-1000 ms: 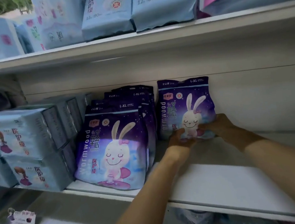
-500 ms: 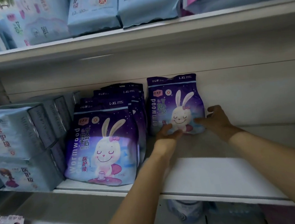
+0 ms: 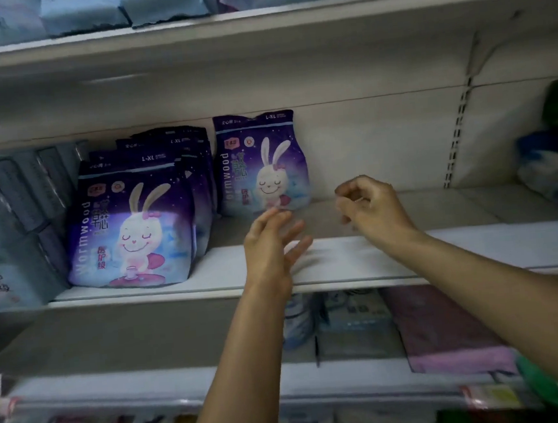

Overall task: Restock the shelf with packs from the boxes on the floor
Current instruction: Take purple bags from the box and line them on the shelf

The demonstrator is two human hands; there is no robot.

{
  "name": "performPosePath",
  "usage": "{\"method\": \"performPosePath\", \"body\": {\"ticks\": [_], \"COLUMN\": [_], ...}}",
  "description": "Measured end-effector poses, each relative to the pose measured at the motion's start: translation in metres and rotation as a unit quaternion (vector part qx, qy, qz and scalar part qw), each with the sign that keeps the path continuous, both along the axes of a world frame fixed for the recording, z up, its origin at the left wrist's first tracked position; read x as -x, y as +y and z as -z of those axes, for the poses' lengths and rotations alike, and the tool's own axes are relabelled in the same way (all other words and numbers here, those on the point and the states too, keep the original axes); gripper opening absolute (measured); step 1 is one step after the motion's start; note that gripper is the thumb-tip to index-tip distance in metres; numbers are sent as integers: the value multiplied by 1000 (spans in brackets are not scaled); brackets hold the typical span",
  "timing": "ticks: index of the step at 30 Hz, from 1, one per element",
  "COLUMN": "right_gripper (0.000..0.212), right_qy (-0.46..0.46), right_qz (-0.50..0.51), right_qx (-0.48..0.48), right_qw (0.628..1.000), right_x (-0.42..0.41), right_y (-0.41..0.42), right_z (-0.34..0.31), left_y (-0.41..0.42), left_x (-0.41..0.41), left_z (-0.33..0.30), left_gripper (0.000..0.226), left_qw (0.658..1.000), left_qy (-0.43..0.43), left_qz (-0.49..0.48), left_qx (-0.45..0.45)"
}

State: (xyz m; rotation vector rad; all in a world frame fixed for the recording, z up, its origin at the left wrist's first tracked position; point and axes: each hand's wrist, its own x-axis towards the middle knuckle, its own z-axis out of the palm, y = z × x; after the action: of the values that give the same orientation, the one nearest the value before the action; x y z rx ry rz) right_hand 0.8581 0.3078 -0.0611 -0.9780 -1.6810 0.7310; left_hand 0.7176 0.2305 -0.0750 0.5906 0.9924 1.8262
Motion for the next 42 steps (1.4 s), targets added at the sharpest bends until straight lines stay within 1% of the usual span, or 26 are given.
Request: {"method": "performPosePath", "body": {"ticks": [2, 6, 10, 15, 18, 21, 24, 27, 30, 33, 37, 40, 42], "right_gripper": [4, 5, 10, 10, 10, 10, 14, 17, 17, 19, 14, 12, 12], "right_qy": [1, 13, -4, -42, -80, -95, -111, -117, -125, -151, -171, -198, -224], "right_qz": [-14, -50, -85, -155, -170, -157, -149, -130, -98, -80, -65, -66, -68], "right_qx": [0, 6, 23, 110, 180, 252, 317, 379, 434, 470, 515, 543, 553], "right_qw": [1000, 999, 996, 981, 966, 950, 930, 909, 887, 866, 837, 813, 800], "right_x": [-19, -54, -85, -121, -145, -165, -181, -192, -200, -204, -213, -216, -219], "right_y": [-20, -55, -84, -110, -115, -122, -132, -144, -156, -170, -190, -203, -209], "right_z": [3, 18, 44, 97, 140, 195, 257, 317, 383, 444, 529, 594, 636], "left_y": [-16, -49, -78, -106, -117, -129, -137, -145, -150, -155, -171, -183, -189], "left_x": [-23, -64, -94, -126, -139, -142, -140, -141, -145, -148, -148, -147, -148], "left_z": [4, 23, 51, 99, 135, 176, 226, 276, 328, 386, 476, 542, 589], "left_gripper": [23, 23, 24, 20, 17, 22, 27, 22, 13, 12, 14, 16, 16], "left_qw": [1000, 999, 998, 995, 989, 978, 962, 944, 924, 899, 856, 834, 823], "left_qy": [16, 40, 35, 1, -20, -53, -82, -105, -106, -102, -89, -82, -92], "left_qz": [8, 27, 30, 20, 6, 4, 5, 7, 32, 42, 72, 77, 76], "left_qx": [2, 15, 42, 98, 149, 200, 261, 314, 367, 424, 504, 541, 556]}}
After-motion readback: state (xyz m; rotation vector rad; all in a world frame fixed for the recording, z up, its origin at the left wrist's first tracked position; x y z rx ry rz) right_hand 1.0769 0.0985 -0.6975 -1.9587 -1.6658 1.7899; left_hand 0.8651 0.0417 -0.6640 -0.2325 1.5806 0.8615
